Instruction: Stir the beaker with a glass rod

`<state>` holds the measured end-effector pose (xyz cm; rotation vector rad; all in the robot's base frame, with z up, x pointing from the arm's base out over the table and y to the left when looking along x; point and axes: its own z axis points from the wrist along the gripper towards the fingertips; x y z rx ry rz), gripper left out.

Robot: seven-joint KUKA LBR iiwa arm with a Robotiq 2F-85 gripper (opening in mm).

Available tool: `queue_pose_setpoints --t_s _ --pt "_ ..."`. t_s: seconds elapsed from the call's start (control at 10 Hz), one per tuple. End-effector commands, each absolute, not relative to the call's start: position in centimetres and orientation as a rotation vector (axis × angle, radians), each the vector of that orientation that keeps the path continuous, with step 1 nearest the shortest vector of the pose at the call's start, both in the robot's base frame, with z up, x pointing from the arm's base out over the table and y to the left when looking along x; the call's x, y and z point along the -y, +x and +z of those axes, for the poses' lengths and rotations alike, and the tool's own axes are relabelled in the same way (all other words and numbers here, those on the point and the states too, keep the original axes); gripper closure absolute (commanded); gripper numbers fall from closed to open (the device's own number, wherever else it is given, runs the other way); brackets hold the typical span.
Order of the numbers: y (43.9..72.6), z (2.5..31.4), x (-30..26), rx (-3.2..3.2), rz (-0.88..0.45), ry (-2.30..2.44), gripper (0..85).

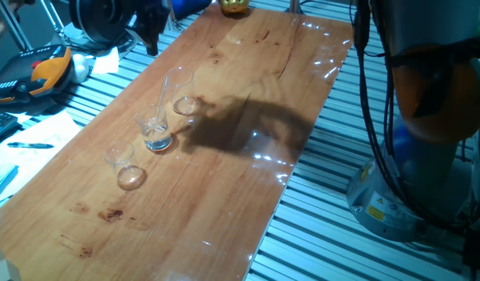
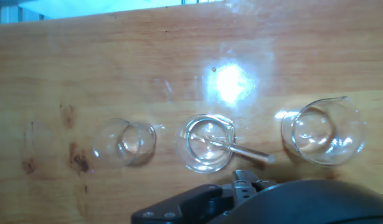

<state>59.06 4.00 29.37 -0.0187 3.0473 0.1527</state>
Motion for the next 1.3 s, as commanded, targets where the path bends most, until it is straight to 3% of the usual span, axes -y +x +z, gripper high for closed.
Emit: queue_pose_setpoints --t_s 0.0,0.5,1.2 --pt "58.8 29.8 -4.4 -3.041 0.129 -0.037 85.0" --pt "57.7 31.0 -5.3 -3.161 0.0 -0.217 85.0" --pt "56.8 31.4 -5.8 -3.098 -0.023 -0.203 85.0"
